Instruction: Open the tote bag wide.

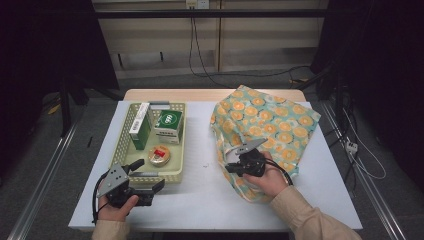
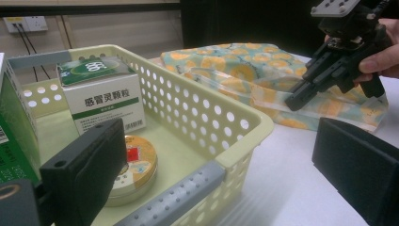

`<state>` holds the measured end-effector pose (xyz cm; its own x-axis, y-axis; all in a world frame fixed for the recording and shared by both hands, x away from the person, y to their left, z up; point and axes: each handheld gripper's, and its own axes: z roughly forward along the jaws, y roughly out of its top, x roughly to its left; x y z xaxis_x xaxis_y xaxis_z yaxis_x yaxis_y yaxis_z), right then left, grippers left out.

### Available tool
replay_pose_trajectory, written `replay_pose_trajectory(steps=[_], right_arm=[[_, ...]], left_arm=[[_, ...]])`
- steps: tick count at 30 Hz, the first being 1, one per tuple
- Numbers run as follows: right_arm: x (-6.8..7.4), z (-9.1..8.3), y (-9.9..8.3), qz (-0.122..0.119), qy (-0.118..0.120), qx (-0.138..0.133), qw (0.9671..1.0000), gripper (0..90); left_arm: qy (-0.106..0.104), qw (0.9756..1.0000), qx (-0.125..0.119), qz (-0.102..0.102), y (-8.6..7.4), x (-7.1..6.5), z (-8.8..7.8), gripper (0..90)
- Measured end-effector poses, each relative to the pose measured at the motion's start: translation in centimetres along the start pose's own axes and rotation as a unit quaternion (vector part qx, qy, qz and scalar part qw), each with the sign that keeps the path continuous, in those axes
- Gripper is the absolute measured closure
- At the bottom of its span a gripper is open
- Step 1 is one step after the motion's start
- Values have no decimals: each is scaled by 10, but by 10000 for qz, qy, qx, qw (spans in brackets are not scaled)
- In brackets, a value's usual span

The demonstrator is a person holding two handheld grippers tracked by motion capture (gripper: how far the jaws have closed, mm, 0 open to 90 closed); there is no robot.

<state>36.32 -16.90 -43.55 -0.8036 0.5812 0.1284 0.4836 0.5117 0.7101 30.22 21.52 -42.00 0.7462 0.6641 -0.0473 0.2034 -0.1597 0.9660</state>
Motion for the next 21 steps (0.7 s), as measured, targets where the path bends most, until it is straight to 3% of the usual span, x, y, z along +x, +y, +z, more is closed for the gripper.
replay_pose_trajectory(steps=[3, 7, 9, 12, 16, 21], right_arm=[[6, 1, 3, -73, 122, -32, 9999, 900], [20, 0, 8, -95, 593, -155, 9981, 900], [30, 1, 10, -198, 677, -162, 9974, 900], [35, 3, 12, -161, 803, -206, 9964, 896], [28, 0, 15, -21, 704, -232, 9972, 784], [18, -10, 11, 27, 567, -241, 9981, 814]], left_arm=[[-3, 10000, 4, 13, 0, 0, 0, 34], [-2, 10000, -3, 27, 1, 0, 0, 34], [-7, 10000, 9, 5, 0, 0, 0, 34], [-17, 10000, 10, 14, 1, -1, 0, 34], [-2, 10000, -17, 31, 1, 0, -1, 34], [0, 10000, -15, 6, 1, 0, -1, 34]])
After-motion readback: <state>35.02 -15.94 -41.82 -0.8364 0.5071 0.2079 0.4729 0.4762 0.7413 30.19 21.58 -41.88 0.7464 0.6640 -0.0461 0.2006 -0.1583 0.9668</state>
